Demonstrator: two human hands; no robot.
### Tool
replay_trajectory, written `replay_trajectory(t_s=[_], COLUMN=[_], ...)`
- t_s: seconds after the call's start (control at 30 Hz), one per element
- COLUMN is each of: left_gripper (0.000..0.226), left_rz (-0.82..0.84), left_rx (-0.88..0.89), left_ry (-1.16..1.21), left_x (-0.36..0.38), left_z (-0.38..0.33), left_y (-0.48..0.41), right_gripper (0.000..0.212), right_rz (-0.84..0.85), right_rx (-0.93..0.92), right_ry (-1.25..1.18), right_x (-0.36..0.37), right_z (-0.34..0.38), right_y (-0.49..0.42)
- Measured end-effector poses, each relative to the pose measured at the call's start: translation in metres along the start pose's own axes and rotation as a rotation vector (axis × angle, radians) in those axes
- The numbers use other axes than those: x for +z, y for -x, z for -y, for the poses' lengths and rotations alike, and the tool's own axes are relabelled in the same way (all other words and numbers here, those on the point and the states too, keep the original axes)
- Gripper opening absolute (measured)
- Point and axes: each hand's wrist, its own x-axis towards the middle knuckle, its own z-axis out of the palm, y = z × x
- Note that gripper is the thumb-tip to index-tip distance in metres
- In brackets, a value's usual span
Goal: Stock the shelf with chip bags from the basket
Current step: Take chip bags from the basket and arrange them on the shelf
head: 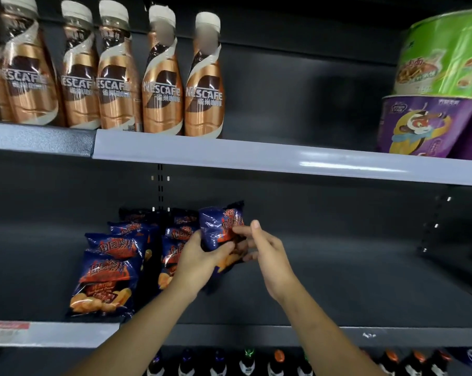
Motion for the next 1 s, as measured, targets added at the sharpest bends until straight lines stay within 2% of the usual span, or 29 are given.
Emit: replay_trajectory(t_s=[0.13,0.23,0.37,0.47,0.57,0.73,0.9,1.0], left_gripper=[0.03,0.031,0.039,0.04,0.036,0.033,0.062,0.061], left_rz=[0.033,0.088,0.032,-0.005,-0.008,-0.083,-0.152,-0.166], left_rx=[-0.094,-0.088,-0.066,-0.063,-0.051,-0.028,-0.07,-0.048], left_ry=[0.096,0.073,0.075,0.039,-0.081,-0.495,-0.745,-0.863], left_x=[-0.014,-0.022,-0.031,-0.04,-0.051,-0.074,-0.084,-0.09], left_z=[0.005,0.005,0.01,0.015,0.024,0.046,0.056,0.06], left_y=[-0.008,-0.008,-0.009,-0.009,-0.006,0.0,0.016,0.024], right_gripper=[0.014,0.028,0.023,0.028,0.029,0.017,0.018,0.018], right_rz=[-0.176,-0.123,-0.096,-0.109,-0.102,-0.07,-0.056,-0.038], right_rx=[-0.039,0.06,0.11,0.136,0.164,0.2,0.285,0.332], right_ry=[-0.017,-0.05,-0.067,-0.03,-0.002,0.066,0.131,0.125], right_x=[-0.005,-0.006,0.0,0.008,0.019,0.04,0.06,0.068], right_z=[-0.009,-0.019,-0.03,-0.039,-0.05,-0.073,-0.095,-0.103], right_y=[-0.009,-0.012,-0.014,-0.018,-0.022,-0.016,-0.008,-0.004])
